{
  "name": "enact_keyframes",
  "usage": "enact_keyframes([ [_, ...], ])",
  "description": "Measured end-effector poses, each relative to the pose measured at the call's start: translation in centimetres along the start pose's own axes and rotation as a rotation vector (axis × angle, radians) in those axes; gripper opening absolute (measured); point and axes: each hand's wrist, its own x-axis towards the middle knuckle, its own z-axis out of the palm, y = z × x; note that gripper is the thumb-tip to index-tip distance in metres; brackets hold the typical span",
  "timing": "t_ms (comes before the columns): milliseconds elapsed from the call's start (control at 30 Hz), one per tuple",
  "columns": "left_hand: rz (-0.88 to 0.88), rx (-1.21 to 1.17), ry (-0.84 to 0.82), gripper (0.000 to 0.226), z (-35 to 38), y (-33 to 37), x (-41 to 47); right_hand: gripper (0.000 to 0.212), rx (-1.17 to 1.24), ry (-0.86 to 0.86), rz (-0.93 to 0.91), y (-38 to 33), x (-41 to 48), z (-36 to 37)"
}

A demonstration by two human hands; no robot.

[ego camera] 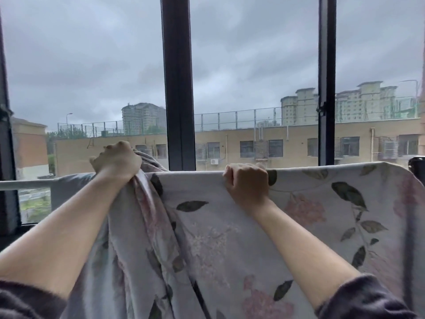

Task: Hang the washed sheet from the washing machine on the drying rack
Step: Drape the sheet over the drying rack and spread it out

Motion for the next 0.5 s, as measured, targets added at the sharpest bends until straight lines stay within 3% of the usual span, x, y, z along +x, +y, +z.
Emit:
enact_keyframes([
  [133, 0.401, 0.238, 0.062, 0.028, 1.9, 3.0, -3.3, 0.039, -0.015, -0.002, 0.033, 0.2, -0.1, -0.1],
  [267, 0.718, -0.028, 0.139, 0.024, 3.3, 5.4, -5.9, 0.040, -0.014, -0.002, -0.001, 1.4, -0.1, -0.8],
  [367, 0.807, -0.086, 0.140, 0.016, 4.2, 6.9, -8.2, 0.042, 0.012, -0.106, -0.140, 2.5, 0.0, -1.3],
  [500, 0.729, -0.113, 0.209, 0.012, 3.7, 4.8, -7.7, 0.053, 0.036, -0.209, -0.233, 4.2, 0.1, -2.4],
])
